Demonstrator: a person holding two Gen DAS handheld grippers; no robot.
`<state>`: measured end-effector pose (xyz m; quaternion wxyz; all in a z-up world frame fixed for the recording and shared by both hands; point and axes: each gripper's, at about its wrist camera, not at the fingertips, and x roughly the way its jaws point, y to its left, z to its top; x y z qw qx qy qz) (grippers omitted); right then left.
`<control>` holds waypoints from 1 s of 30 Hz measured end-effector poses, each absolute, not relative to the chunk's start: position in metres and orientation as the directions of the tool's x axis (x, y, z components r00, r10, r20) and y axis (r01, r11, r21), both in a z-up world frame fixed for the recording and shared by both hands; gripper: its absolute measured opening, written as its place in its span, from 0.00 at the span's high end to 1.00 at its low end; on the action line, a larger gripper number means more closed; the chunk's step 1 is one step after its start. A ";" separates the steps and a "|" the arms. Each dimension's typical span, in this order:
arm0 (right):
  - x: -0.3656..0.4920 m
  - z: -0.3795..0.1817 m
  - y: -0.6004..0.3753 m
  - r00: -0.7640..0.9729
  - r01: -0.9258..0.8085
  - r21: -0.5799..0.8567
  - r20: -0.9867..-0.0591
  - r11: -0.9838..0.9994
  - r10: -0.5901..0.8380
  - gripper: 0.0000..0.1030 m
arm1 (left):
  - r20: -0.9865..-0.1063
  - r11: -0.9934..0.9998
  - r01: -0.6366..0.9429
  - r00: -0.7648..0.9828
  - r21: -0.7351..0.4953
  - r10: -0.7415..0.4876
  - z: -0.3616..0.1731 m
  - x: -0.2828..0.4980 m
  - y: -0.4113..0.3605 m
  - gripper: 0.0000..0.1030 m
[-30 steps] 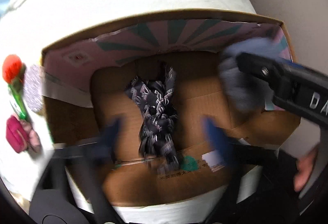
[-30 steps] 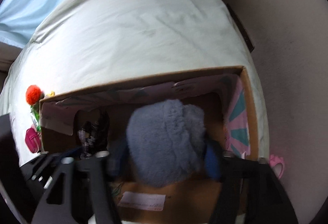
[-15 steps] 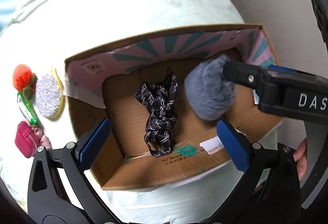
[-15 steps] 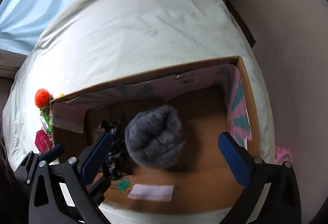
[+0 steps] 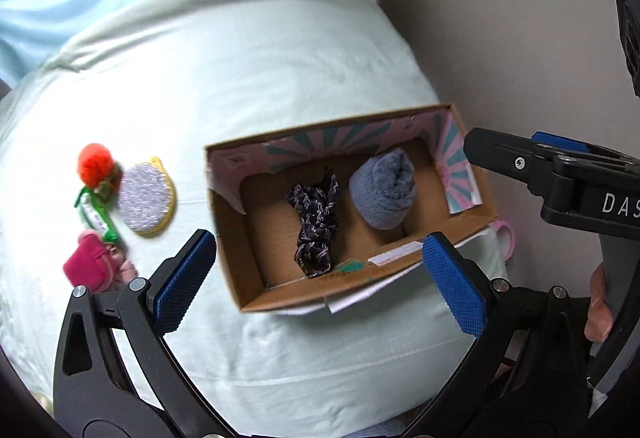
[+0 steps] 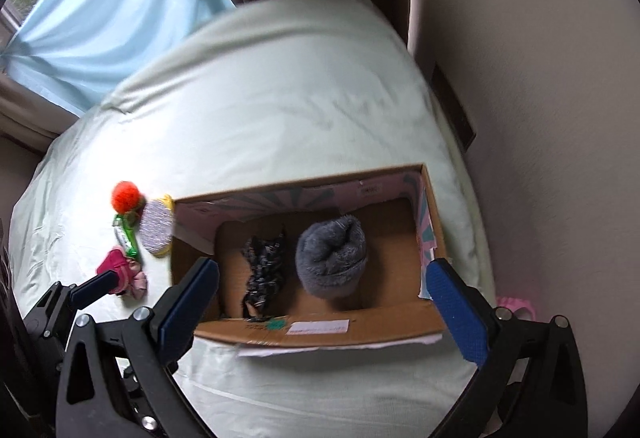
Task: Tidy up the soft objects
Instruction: 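Open both tools to drop the scrunchie and sock into the box, then lift both tools away from the box toward the remaining items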
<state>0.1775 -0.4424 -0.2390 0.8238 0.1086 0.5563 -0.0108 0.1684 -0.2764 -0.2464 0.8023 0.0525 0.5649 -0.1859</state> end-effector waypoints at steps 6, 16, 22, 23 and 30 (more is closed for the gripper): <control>0.147 -0.185 -0.415 0.474 0.094 0.137 -0.877 0.986 0.077 0.00 | -0.885 0.939 0.324 0.397 -0.114 -0.245 -0.193 0.138 -0.241 0.00; 0.087 -0.113 -0.349 0.645 0.017 0.069 -0.763 0.997 0.042 0.00 | -0.798 0.974 0.208 0.571 -0.086 -0.192 -0.121 0.086 -0.149 0.00; 0.053 -0.094 -0.317 0.712 0.027 0.087 -0.701 0.996 0.042 0.00 | -0.746 0.988 0.125 0.650 -0.089 -0.149 -0.093 0.051 -0.083 0.00; 0.049 -0.093 -0.312 0.718 0.028 0.088 -0.695 0.996 0.041 0.00 | -0.739 0.990 0.117 0.659 -0.085 -0.141 -0.090 0.046 -0.075 0.00; 0.025 -0.082 -0.278 0.757 0.026 0.076 -0.653 0.997 0.030 0.00 | -0.713 0.993 0.076 0.691 -0.090 -0.118 -0.084 0.021 -0.016 0.00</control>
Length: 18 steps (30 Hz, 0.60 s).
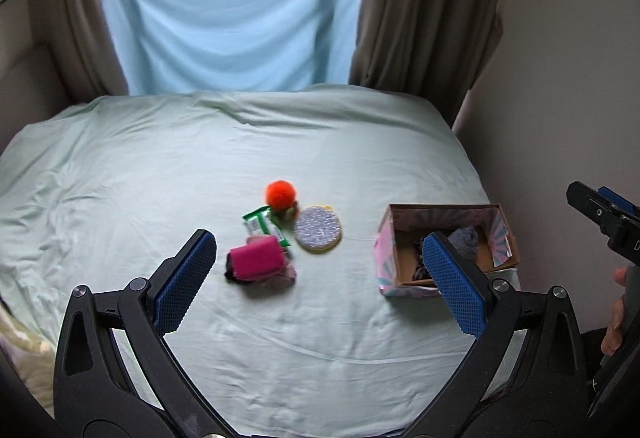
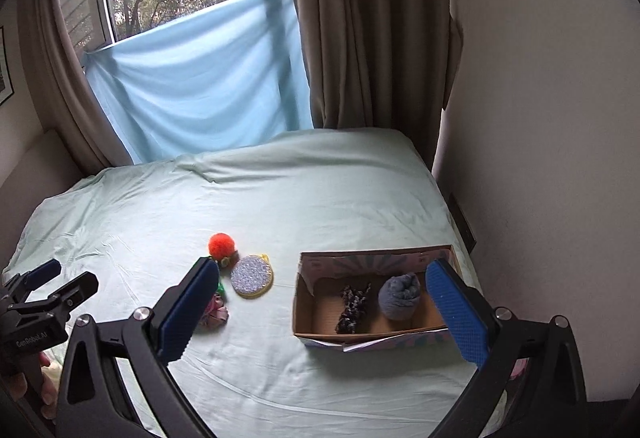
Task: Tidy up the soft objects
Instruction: 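Lift both tools away from the box toward the remaining items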
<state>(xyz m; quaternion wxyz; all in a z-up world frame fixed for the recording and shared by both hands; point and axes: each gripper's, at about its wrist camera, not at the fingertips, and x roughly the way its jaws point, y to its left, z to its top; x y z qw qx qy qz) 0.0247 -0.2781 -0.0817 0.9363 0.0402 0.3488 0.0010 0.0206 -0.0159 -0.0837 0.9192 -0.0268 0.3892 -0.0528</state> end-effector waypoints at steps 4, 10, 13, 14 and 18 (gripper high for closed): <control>0.020 -0.082 -0.258 0.767 0.029 0.071 -0.641 0.997 0.023 0.00 | -0.702 0.993 0.063 0.703 -0.101 -0.116 -0.087 0.016 0.013 0.00; 0.030 -0.096 -0.216 0.762 0.002 0.071 -0.646 0.998 0.044 0.00 | -0.704 0.992 0.101 0.700 -0.073 -0.123 -0.106 0.027 0.046 0.00; 0.042 -0.113 -0.193 0.760 -0.006 0.073 -0.648 0.997 0.052 0.00 | -0.714 0.988 0.148 0.688 -0.040 -0.132 -0.130 0.040 0.060 0.00; 0.048 -0.122 -0.185 0.757 -0.007 0.080 -0.651 0.997 0.057 0.00 | -0.719 0.986 0.167 0.682 -0.029 -0.136 -0.140 0.046 0.064 0.00; 0.070 -0.161 -0.158 0.739 -0.004 0.084 -0.672 0.996 0.059 0.00 | -0.736 0.967 0.254 0.657 0.012 -0.163 -0.186 0.070 0.077 0.00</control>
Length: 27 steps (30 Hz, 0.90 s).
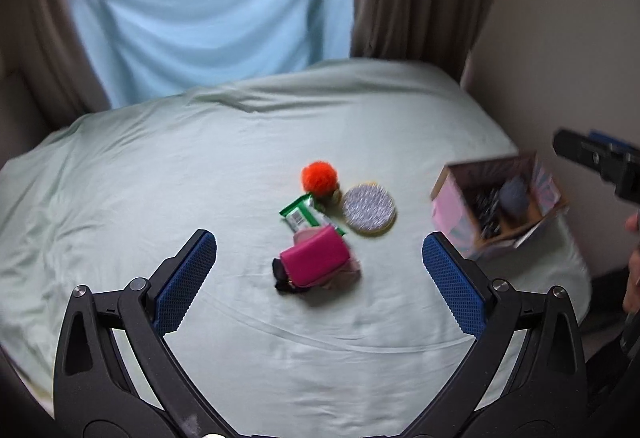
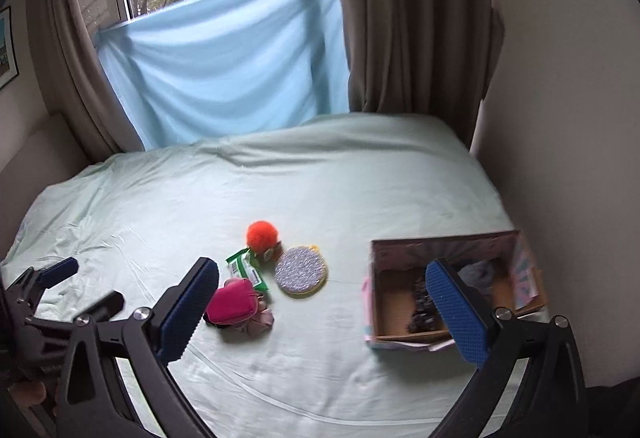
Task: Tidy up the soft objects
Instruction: 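Lift both tools away from the box toward the remaining items, then grasp the pink pouch with the left tool while the right tool grasps the silver sponge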
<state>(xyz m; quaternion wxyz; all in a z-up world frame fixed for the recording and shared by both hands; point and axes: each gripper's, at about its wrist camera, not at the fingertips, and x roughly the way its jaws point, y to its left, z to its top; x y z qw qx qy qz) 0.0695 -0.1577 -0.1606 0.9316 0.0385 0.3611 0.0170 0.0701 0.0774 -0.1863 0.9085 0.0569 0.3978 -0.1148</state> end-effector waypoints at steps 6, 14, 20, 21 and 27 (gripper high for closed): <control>0.112 -0.224 -0.124 0.709 -0.007 0.095 -0.702 0.995 0.072 0.00 | -0.769 0.910 0.412 0.596 0.045 -0.232 -0.262 0.109 0.085 0.00; 0.181 -0.319 -0.104 0.649 -0.033 0.080 -0.757 0.996 0.082 0.00 | -0.813 0.822 0.565 0.512 0.075 -0.277 -0.355 0.152 0.067 0.05; 0.226 -0.382 -0.100 0.596 -0.057 0.069 -0.798 0.996 0.089 0.00 | -0.847 0.771 0.631 0.450 0.078 -0.283 -0.405 0.177 0.054 0.19; 0.233 -0.392 -0.100 0.584 -0.062 0.063 -0.807 0.996 0.088 0.00 | -0.850 0.764 0.641 0.444 0.080 -0.283 -0.410 0.180 0.052 0.21; 0.266 -0.435 -0.098 0.531 -0.068 0.051 -0.844 0.996 0.080 0.00 | -0.859 0.727 0.684 0.409 0.064 -0.309 -0.436 0.192 0.045 0.23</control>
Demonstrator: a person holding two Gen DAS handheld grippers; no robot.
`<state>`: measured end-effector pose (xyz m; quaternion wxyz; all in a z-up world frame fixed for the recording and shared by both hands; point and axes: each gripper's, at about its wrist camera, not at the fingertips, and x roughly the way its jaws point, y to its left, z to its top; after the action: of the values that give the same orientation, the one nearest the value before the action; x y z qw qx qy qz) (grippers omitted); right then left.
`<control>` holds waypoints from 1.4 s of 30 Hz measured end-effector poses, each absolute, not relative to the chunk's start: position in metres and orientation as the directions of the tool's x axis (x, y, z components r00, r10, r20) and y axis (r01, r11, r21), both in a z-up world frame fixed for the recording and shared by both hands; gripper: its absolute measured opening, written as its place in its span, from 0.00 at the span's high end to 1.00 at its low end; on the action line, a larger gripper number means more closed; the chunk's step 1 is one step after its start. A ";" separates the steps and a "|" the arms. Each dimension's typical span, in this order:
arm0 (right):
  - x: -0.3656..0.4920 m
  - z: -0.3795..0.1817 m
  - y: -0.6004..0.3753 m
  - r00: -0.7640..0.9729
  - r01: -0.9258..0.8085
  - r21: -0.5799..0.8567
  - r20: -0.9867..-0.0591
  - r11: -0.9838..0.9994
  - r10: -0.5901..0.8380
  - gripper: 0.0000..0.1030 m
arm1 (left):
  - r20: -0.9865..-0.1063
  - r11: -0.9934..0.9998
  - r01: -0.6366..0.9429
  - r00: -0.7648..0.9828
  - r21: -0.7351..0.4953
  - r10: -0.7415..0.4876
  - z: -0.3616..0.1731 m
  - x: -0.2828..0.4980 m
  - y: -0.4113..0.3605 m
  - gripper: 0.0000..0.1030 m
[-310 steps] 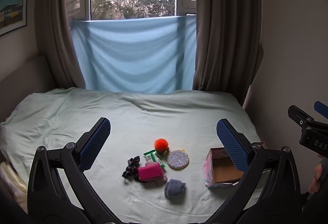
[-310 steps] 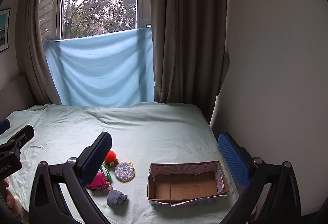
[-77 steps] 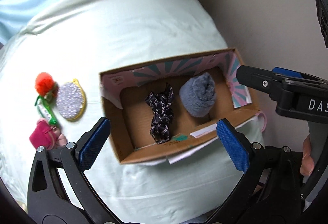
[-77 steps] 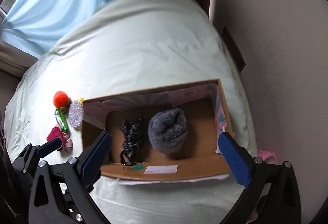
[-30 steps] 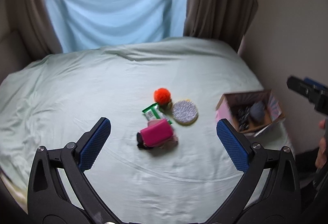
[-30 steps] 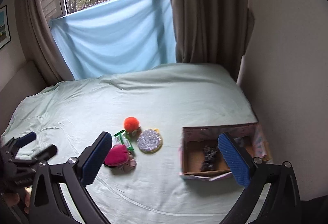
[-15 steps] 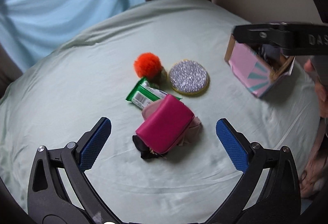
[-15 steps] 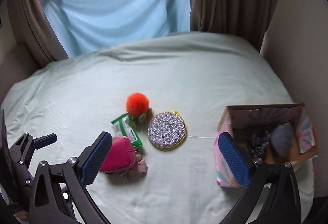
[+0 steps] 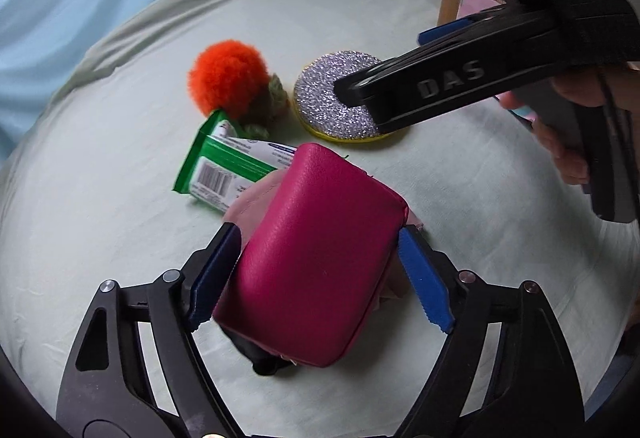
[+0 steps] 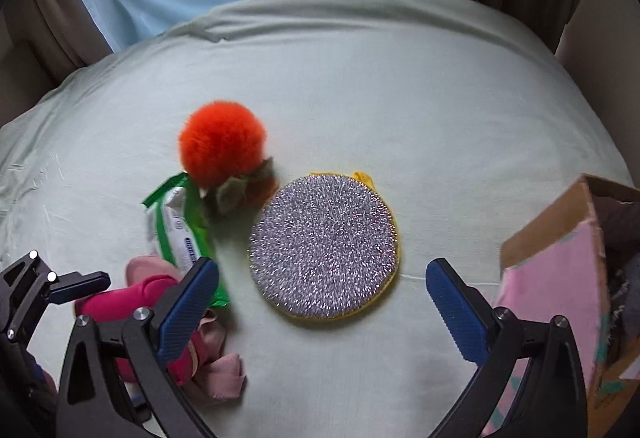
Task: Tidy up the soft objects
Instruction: 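Grasp the pink pouch with the left tool while the right tool grasps the silver sponge, then carry the pink pouch and silver sponge over the box with both tools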
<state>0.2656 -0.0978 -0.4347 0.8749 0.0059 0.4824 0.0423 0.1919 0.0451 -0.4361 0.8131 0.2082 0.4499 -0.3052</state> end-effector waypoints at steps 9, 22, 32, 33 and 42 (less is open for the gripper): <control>0.296 -0.470 -0.097 0.473 -0.087 0.050 -0.877 0.995 0.086 0.04 | -0.875 0.684 0.728 0.365 0.054 -0.319 -0.456 0.193 0.033 0.32; 0.294 -0.486 -0.095 0.469 -0.128 0.032 -0.879 0.991 0.088 0.21 | -0.879 0.668 0.743 0.346 0.043 -0.328 -0.460 0.199 0.034 0.52; 0.277 -0.470 -0.087 0.484 -0.154 0.076 -0.864 0.985 0.142 0.66 | -0.878 0.692 0.722 0.340 0.013 -0.338 -0.435 0.192 0.048 0.70; 0.275 -0.467 -0.087 0.488 -0.154 0.077 -0.861 0.985 0.143 0.67 | -0.877 0.697 0.717 0.341 0.009 -0.339 -0.432 0.191 0.049 0.71; 0.242 -0.414 -0.084 0.532 -0.157 0.073 -0.834 0.985 0.146 0.67 | -0.858 0.746 0.666 0.377 -0.010 -0.348 -0.385 0.176 0.058 0.74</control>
<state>0.2422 -0.0835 -0.4140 0.8753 -0.0055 0.4758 0.0866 0.1755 0.0577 -0.3850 0.8118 0.1720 0.4625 -0.3122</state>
